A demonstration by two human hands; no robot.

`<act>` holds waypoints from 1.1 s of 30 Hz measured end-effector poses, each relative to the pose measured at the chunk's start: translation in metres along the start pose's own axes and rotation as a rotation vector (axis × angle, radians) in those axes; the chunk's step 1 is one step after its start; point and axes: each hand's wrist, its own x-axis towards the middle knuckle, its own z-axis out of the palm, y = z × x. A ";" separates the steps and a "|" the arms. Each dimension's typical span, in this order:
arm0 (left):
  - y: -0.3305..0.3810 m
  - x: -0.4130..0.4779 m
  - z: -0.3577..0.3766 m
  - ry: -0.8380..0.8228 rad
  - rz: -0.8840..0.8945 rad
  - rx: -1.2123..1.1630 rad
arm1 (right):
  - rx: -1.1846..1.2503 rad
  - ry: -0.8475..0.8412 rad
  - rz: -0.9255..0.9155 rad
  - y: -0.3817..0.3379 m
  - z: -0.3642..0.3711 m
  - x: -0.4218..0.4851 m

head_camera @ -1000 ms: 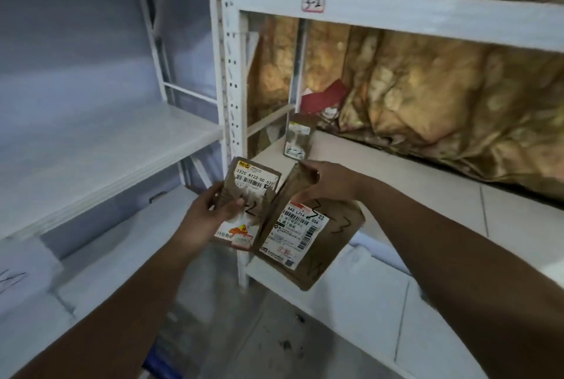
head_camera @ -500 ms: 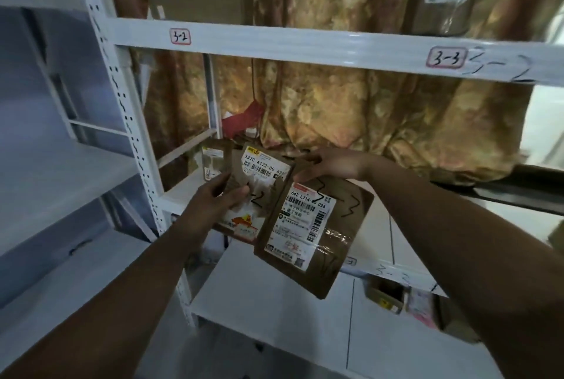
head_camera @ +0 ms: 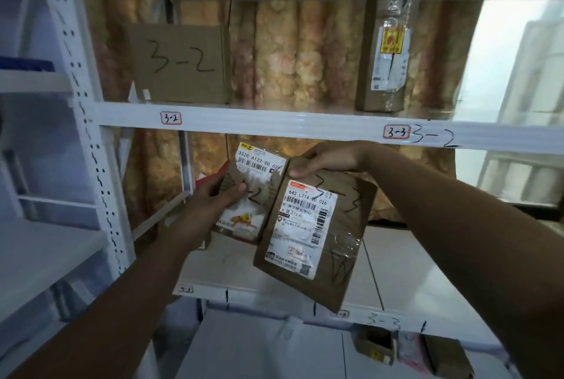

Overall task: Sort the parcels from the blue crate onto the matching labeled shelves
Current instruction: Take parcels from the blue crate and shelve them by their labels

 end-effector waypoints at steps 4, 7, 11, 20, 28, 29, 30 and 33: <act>0.014 0.005 -0.004 0.010 0.029 -0.018 | -0.024 0.069 0.002 -0.017 -0.009 -0.003; 0.020 0.008 -0.007 0.017 0.045 -0.034 | -0.034 0.107 -0.006 -0.028 -0.013 -0.007; 0.030 0.007 -0.011 0.038 0.101 -0.032 | -0.069 0.158 -0.010 -0.044 -0.017 -0.012; 0.055 0.018 -0.032 0.195 0.318 -0.099 | -0.240 0.399 -0.004 -0.087 -0.054 -0.042; 0.077 0.026 0.001 0.150 0.413 -0.101 | -0.400 0.567 0.014 -0.117 -0.102 -0.096; 0.079 0.029 0.005 0.147 0.418 -0.104 | -0.423 0.590 0.030 -0.117 -0.108 -0.102; 0.079 0.032 0.008 0.146 0.421 -0.106 | -0.444 0.621 0.054 -0.116 -0.114 -0.107; 0.086 0.042 0.032 0.131 0.448 -0.103 | -0.501 0.688 0.121 -0.103 -0.133 -0.118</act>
